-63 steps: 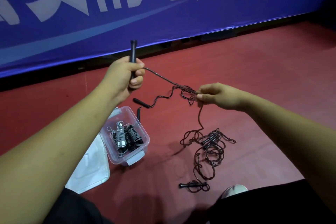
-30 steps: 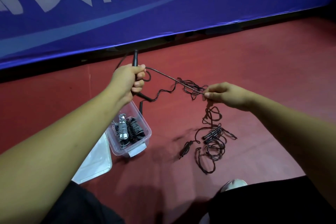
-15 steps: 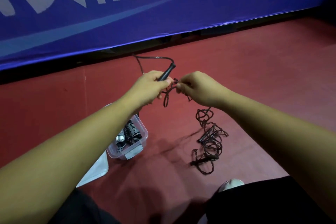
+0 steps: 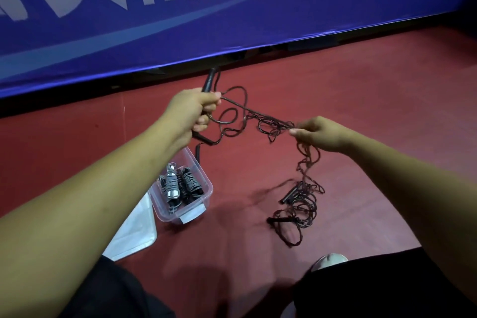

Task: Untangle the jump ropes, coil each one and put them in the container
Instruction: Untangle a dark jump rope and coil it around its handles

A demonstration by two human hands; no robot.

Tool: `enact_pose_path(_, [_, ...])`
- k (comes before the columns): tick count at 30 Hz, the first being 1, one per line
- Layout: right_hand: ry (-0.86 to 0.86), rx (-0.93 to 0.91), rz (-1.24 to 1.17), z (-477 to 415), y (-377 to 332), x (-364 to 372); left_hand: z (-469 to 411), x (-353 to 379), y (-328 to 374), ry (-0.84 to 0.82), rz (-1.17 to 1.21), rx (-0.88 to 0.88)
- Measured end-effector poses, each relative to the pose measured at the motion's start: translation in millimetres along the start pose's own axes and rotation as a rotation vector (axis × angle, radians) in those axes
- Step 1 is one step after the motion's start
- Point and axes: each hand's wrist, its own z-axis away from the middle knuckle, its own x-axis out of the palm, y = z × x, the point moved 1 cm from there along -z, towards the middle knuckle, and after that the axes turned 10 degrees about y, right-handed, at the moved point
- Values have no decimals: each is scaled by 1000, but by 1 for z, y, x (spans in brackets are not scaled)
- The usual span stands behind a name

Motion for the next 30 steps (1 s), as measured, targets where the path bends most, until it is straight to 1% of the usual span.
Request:
enact_pose_path(2, [-47, 40, -44, -1, 12, 5, -3, -3, -4, 47, 17, -41])
enact_pose_path(3, [-67, 49, -27, -1, 13, 8, -5, -4, -5, 72, -4, -47])
enact_pose_path(4, [-66, 47, -1, -1, 11, 11, -7, -6, -5, 87, -131, 7])
enact_pose_path(5, [-51, 35, 24, -3, 5, 12, -10, -10, -4, 95, -400, 127])
enact_pose_path(6, [-28, 15, 29, -5, -3, 12, -12, -17, -5, 99, -772, 273])
enact_pose_path(7, [-6, -6, 17, -7, -13, 11, -13, -23, -5, 100, -1096, 393])
enact_pose_path(8, [9, -40, 12, -9, -21, 9, -14, -26, -8, 112, -1272, 470])
enact_pose_path(9, [10, -88, 21, -10, -31, 6, -13, -26, -9, 112, -1313, 508])
enact_pose_path(12, [-63, -195, 77, -8, -51, 4, -6, -12, -3, 113, -1080, 603])
enact_pose_path(13, [-91, -217, 94, -7, -57, 6, -4, -6, -2, 82, -982, 600])
enact_pose_path(15, [-94, -258, 84, -5, -70, 10, 6, 5, 0, -63, -727, 474])
enact_pose_path(16, [-67, -276, 62, -5, -78, 10, 11, 9, -1, -137, -641, 407])
enact_pose_path(19, [26, -326, -5, -2, -98, 4, 21, 16, -5, -284, -607, 314])
enact_pose_path(22, [-1, -312, -117, 5, -100, 1, 22, 18, 1, -299, -436, 166])
enact_pose_path(23, [-17, -293, -141, 7, -98, 0, 21, 18, 3, -299, -418, 132])
enact_pose_path(26, [-88, -243, -112, 7, -86, -1, 28, 22, 6, -368, -560, 112])
enact_pose_path(27, [-121, -237, -79, 7, -81, 0, 30, 23, 6, -374, -564, 102])
enact_pose_path(28, [-140, -232, -43, 6, -75, 1, 29, 22, 8, -359, -518, 80])
enact_pose_path(30, [-116, -193, -1, 3, -60, 0, 24, 15, 14, -281, -348, 24])
